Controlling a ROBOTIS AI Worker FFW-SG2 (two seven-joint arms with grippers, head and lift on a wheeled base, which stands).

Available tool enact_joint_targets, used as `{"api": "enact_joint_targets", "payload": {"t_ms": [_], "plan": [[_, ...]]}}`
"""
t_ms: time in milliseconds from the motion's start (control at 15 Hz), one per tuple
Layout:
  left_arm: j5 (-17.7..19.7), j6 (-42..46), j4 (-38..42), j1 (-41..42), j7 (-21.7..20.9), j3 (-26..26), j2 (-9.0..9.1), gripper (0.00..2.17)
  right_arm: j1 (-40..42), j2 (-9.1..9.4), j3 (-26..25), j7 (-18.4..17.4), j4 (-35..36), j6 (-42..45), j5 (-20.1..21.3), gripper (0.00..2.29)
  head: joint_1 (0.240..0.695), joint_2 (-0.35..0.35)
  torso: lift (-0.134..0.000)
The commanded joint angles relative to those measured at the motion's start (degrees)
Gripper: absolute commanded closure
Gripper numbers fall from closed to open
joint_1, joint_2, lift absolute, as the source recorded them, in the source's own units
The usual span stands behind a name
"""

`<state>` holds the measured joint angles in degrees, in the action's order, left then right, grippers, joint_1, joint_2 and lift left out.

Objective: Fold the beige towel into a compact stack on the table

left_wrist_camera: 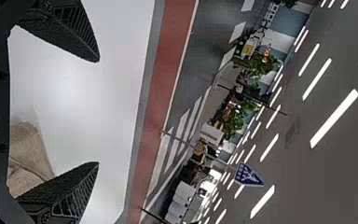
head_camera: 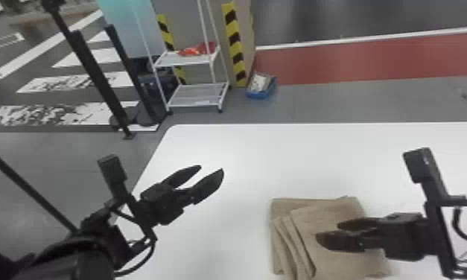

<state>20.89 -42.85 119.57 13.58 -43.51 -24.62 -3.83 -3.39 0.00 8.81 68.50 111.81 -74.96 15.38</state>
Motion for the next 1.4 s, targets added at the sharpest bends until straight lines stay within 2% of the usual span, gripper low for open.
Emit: {"api": "enact_joint_targets", "payload": {"t_ms": [0, 200, 400, 533, 1067, 1333], "plan": [[-0.23, 0.0, 0.05, -0.13, 0.09, 0.27, 0.06, 0.09, 0.57, 0.05, 0.77, 0.05, -0.98, 0.29, -6.59, 0.2, 0.695, 0.307, -0.124], [-0.23, 0.0, 0.23, -0.04, 0.18, -0.08, -0.03, 0.09, 1.28, 0.05, 4.02, 1.55, -4.41, 1.87, -12.48, 0.2, 0.695, 0.35, -0.124], [-0.32, 0.0, -0.3, 0.04, 0.0, -0.25, -0.03, 0.09, 0.49, 0.05, 6.83, 0.84, -9.86, 5.39, -11.43, 0.2, 0.695, 0.35, -0.124], [-0.41, 0.0, -0.39, 0.04, -0.09, -0.25, -0.03, 0.09, 0.4, 0.05, 6.83, 1.02, -10.21, 4.68, -10.02, 0.2, 0.695, 0.35, -0.124], [-0.41, 0.35, -1.53, -0.31, -0.17, -0.25, -0.21, 0.09, 1.8, 0.05, 0.07, 4.36, 0.34, -10.79, -8.44, 0.2, 0.695, 0.35, -0.124], [-0.5, 0.17, -1.53, -0.31, -0.09, -0.17, -0.21, 0.09, 2.42, 0.05, -3.71, 7.61, 5.96, -11.67, -6.86, 0.2, 0.695, 0.35, -0.124]]}}
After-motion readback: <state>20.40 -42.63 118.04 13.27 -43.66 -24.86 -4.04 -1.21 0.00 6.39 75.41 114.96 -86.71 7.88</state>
